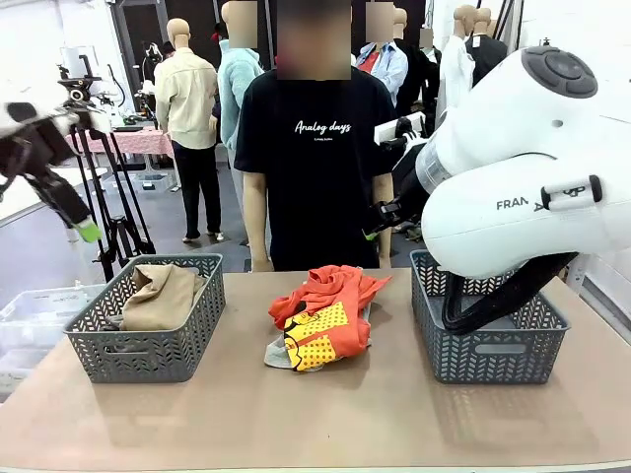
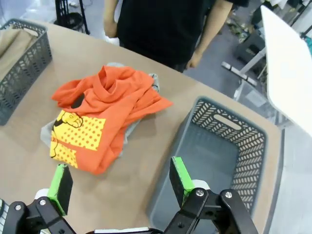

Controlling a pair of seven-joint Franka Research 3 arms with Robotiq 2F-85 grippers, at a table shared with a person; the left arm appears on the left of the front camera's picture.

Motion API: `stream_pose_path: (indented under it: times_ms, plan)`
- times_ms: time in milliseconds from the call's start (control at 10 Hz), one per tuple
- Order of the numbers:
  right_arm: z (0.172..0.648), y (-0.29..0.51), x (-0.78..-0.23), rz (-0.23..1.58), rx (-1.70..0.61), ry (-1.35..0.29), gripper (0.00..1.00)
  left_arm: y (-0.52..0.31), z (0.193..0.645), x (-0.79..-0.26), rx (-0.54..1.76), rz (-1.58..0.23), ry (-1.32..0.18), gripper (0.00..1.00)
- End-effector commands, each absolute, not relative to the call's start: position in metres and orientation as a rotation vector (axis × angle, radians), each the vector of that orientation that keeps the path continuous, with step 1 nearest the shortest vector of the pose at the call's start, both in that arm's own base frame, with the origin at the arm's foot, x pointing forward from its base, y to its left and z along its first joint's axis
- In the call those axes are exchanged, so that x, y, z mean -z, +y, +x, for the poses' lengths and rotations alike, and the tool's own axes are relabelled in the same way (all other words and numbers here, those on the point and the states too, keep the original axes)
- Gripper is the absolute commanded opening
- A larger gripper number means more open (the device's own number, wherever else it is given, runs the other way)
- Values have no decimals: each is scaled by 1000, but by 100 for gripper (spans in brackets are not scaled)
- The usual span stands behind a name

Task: Sort the tops and bottoms.
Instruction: Lift clothes from the center of the table with your left hand.

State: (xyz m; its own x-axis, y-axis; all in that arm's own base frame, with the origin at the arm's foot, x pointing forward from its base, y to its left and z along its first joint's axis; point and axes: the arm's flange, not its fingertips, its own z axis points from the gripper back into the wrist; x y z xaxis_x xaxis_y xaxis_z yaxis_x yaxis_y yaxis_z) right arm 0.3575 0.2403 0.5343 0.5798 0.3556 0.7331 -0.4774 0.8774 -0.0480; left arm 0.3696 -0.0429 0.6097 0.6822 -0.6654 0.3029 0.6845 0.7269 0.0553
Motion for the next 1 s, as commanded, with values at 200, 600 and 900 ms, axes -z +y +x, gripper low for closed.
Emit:
stream_pose_path:
  times_ms: [200,600,900]
  plan:
    - [371,251,-536,147,-452,-824,100,-77,389,-585,840,-137,-407,80]
    - [374,265,-546,75,-459,-821,100,-78,390,-557,825,-241,-464,80]
    - [371,252,-543,114,-485,-826,100,-83,394,-564,801,-192,-425,80]
